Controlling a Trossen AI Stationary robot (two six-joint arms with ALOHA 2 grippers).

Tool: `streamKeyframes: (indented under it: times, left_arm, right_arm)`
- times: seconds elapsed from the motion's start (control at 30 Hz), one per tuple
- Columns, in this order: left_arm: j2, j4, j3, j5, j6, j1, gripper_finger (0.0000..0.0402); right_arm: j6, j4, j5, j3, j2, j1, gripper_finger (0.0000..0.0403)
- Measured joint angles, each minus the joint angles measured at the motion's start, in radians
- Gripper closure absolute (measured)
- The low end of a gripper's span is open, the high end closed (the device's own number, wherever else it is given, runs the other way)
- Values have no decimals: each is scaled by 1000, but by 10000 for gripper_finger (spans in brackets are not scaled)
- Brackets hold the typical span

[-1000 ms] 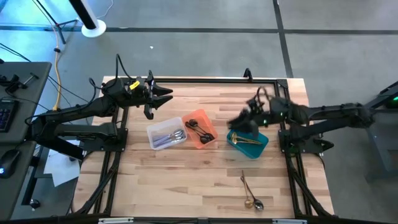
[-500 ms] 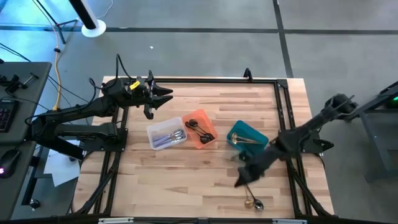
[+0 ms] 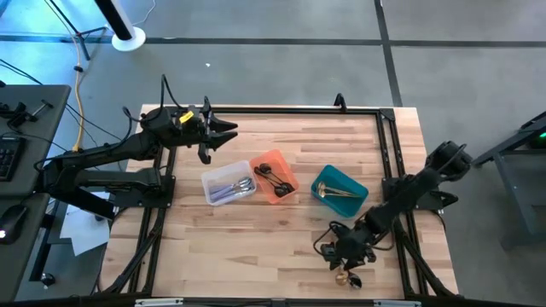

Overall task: Sort silverware by color (type)
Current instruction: Put the gold spoon into the blue bin

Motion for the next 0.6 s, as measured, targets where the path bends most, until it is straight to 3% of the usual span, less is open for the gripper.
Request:
streamKeyframes:
  times: [0.1,0.6]
  left_arm:
    - [0,-13,0,0,0,0,273]
    - [0,-14,0,0,33,0,273]
  right_arm:
    - [22,-4,-41,0,27,0,169]
    - [28,-48,20,0,39,-42,169]
